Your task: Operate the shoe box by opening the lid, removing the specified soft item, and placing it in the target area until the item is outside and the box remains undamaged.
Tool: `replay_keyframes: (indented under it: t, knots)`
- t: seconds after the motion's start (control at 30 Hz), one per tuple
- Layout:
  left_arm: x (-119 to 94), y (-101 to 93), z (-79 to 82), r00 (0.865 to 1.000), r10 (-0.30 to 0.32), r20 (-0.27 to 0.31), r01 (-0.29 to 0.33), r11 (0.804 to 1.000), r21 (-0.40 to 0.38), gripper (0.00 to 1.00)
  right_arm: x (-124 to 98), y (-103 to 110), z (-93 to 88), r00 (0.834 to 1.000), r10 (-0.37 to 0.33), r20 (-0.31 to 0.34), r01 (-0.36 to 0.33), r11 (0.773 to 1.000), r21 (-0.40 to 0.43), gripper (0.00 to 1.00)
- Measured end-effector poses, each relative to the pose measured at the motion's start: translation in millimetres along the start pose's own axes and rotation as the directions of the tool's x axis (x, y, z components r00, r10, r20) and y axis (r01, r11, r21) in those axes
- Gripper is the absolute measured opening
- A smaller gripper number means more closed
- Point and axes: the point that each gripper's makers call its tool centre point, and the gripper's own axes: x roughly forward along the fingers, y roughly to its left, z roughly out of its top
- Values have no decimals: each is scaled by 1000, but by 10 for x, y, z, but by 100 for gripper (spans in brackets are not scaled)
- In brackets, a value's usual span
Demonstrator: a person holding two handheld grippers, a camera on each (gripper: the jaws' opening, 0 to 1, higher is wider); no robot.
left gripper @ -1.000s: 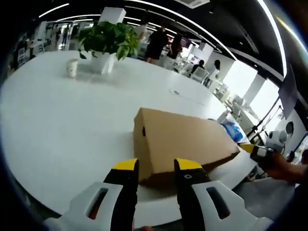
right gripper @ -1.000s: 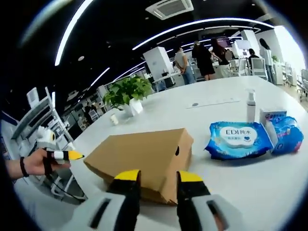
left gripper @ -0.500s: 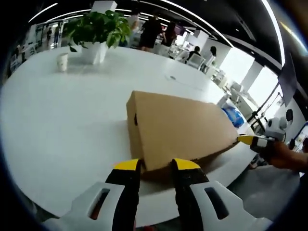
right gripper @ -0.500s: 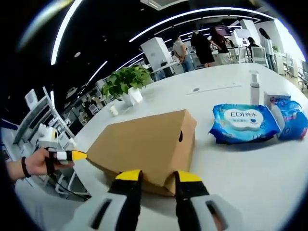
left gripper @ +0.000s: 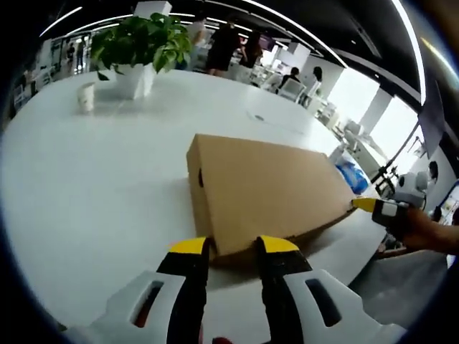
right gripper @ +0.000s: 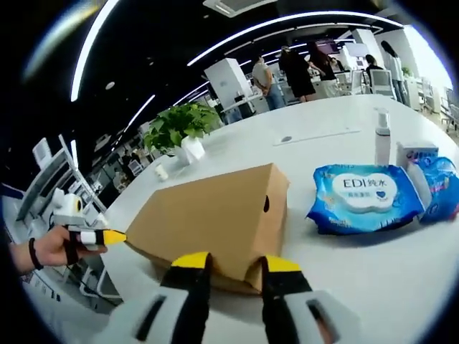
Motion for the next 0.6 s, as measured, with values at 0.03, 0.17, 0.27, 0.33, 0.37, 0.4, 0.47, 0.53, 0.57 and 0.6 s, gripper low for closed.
replay_keyframes:
  t: [0.03,0.17,0.27,0.33,0.37,0.4,0.47,0.53,0.57,0.6]
  knots:
    - [47,7,48,1000,2,7,-2,1000,-2,26,39,-28,44,1000,-1,-1,1,1000,1,25]
    - [198,-2,198,1000,3,20,-3,1000,-4,26,140,-123,182,1000,-12,-4,11,1000,-12,24]
    - [338,-13,327,1000,6,24,-6,1000,0,26,237,-229,304,1000,-29,0,29,1000,-9,24]
    - [425,-19,408,1000,5,26,-5,1000,2,27,287,-290,378,999,-40,2,40,999,-3,24]
    - [458,-21,436,1000,3,27,-3,1000,1,27,304,-316,406,999,-43,3,43,999,-1,24]
    - [504,-29,475,1000,0,27,0,1000,0,27,325,-355,444,999,-49,4,49,999,3,24]
    - [567,-42,527,1000,-5,27,4,1000,3,27,356,-410,502,998,-57,6,57,998,5,24]
    - [614,-59,568,1000,-8,27,8,1000,5,27,380,-456,543,998,-61,7,61,998,5,23]
    - [649,-64,598,1000,-9,26,9,1000,5,27,389,-472,559,998,-63,7,63,998,7,23]
    - [681,-71,625,1000,-10,25,10,1000,9,27,397,-488,574,998,-65,6,65,998,8,23]
